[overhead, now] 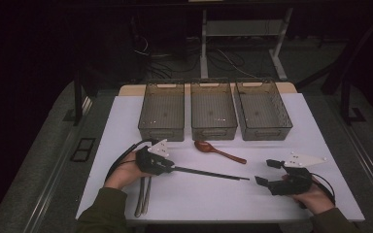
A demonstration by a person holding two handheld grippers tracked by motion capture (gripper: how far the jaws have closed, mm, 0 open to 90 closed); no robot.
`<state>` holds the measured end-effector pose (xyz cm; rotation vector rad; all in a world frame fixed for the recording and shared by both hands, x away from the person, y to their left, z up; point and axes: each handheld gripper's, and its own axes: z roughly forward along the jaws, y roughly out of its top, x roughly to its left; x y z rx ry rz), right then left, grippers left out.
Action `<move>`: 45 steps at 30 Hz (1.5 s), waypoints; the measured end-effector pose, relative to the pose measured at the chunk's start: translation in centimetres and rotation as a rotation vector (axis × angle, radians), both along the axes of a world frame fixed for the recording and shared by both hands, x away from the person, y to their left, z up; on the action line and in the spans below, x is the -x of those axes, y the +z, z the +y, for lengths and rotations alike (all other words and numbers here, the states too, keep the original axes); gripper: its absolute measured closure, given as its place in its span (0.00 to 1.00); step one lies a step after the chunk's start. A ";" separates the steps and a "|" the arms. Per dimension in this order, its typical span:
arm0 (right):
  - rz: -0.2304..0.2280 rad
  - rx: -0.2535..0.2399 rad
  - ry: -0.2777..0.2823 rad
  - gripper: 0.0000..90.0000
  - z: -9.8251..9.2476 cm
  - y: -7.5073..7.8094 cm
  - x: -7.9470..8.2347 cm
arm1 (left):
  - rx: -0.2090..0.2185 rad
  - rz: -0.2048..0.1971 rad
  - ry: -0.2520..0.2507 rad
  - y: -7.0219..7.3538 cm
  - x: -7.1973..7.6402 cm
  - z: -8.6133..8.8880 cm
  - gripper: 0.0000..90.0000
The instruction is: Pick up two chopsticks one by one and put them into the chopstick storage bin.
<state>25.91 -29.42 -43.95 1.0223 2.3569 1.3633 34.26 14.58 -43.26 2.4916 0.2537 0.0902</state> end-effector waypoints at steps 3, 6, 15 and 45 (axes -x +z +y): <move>0.001 0.001 0.001 0.22 0.0 0.0 0.0 | -0.006 0.008 -0.015 -0.3 -0.2 -0.1 0.86; 0.000 0.002 0.001 0.22 0.0 0.0 0.0 | -0.001 0.015 -0.033 -0.2 -0.1 0.0 0.89; -0.001 0.001 0.000 0.22 0.0 0.0 0.0 | 0.046 0.033 -0.105 0.5 1.3 0.2 0.99; -0.003 0.003 0.002 0.22 0.1 0.1 0.1 | 0.018 0.023 -0.093 -0.5 2.7 -3.7 0.85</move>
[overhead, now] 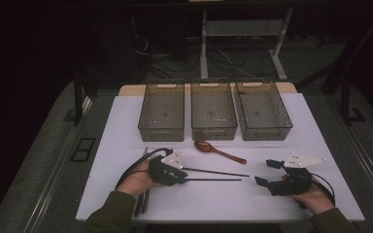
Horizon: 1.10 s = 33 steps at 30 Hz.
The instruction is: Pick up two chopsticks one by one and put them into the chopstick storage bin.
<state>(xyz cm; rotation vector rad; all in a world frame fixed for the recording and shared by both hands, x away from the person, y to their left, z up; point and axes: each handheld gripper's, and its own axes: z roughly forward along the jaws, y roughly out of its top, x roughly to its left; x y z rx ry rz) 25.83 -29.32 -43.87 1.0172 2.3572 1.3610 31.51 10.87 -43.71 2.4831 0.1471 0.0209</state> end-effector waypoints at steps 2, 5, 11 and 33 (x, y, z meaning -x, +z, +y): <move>0.000 0.000 0.000 0.22 0.0 0.0 0.0 | 0.011 0.002 -0.006 -0.1 0.0 0.1 0.86; -0.002 -0.002 -0.001 0.22 -0.1 0.0 0.0 | 0.032 0.002 -0.018 -0.3 0.0 0.3 0.91; -0.002 -0.002 0.001 0.22 0.0 0.0 0.0 | 0.036 -0.013 -0.050 -0.4 0.0 0.4 0.94; -0.002 -0.012 0.009 0.16 0.3 -0.2 0.0 | 0.103 0.062 -0.074 1.0 0.9 0.7 0.95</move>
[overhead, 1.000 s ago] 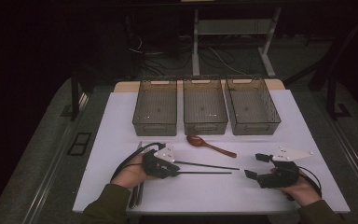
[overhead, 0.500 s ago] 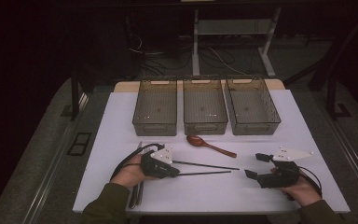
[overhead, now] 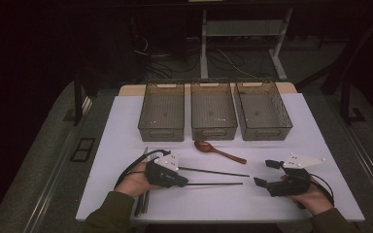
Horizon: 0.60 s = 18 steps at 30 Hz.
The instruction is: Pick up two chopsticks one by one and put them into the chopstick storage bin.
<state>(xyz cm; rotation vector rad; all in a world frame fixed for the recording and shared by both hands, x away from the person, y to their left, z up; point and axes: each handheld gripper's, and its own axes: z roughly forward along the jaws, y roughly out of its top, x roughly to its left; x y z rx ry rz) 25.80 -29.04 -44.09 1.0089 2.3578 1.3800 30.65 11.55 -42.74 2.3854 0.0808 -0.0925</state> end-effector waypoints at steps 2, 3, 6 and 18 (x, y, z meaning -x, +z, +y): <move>0.006 -0.004 -0.002 0.14 0.2 -0.1 -0.1 | 0.015 -0.002 0.003 0.3 0.1 0.1 0.95; 0.008 -0.003 -0.009 0.13 0.2 -0.2 -0.1 | 0.023 -0.002 0.007 0.4 0.1 0.1 0.95; 0.021 -0.001 -0.028 0.12 0.1 -0.3 -0.2 | 0.038 -0.001 0.016 0.9 0.2 0.2 0.95; 0.036 0.022 -0.038 0.12 0.1 -0.5 -0.3 | 0.097 -0.017 0.057 2.3 0.3 0.2 0.95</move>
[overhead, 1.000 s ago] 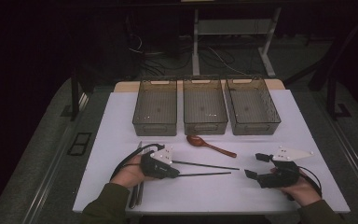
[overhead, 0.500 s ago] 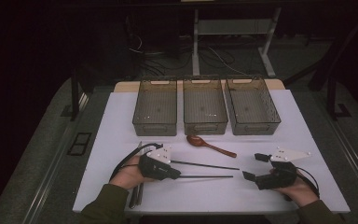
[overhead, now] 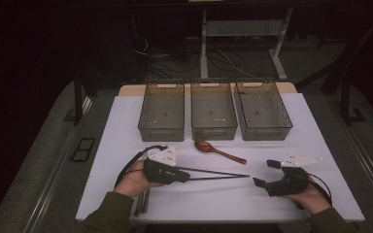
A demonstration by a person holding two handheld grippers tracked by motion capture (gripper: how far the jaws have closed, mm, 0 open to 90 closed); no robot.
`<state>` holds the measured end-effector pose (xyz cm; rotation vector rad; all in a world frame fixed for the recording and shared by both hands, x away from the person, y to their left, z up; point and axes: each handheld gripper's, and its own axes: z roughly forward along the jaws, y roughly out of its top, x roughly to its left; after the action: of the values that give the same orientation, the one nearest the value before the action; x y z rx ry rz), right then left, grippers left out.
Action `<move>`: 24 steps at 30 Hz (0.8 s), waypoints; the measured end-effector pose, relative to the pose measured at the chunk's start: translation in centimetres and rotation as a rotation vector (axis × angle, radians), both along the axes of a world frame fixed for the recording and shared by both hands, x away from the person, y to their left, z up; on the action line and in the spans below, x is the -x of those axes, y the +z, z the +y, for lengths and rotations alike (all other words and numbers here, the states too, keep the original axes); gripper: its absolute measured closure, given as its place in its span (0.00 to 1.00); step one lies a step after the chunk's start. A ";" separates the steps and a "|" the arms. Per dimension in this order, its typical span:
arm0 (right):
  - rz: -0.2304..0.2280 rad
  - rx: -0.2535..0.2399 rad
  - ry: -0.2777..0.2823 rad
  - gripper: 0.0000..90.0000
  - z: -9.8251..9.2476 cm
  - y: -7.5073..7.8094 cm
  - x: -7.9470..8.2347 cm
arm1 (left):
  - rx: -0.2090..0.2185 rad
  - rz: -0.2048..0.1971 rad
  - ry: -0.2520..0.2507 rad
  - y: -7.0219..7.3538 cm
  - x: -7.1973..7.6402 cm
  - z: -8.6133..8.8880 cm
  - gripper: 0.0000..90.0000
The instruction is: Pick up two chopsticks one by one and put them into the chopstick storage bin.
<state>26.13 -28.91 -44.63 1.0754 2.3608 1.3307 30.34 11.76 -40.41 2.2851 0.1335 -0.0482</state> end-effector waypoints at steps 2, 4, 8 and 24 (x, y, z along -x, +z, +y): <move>0.000 -0.001 -0.001 0.12 0.0 0.0 0.1 | 0.007 -0.007 0.014 0.3 0.0 0.1 0.95; -0.001 -0.004 -0.003 0.12 0.0 0.1 0.1 | 0.013 -0.010 0.027 0.6 0.0 0.1 0.95; -0.002 -0.009 -0.003 0.12 -0.1 0.1 0.0 | 0.022 -0.018 0.064 1.2 -0.2 0.3 0.95; 0.001 -0.014 -0.002 0.12 -0.1 0.1 0.0 | 0.048 -0.042 0.279 3.1 -1.3 1.3 0.95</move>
<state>26.14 -29.02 -44.49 1.0814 2.3540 1.3480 31.63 13.01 -37.27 2.1975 0.4234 0.1400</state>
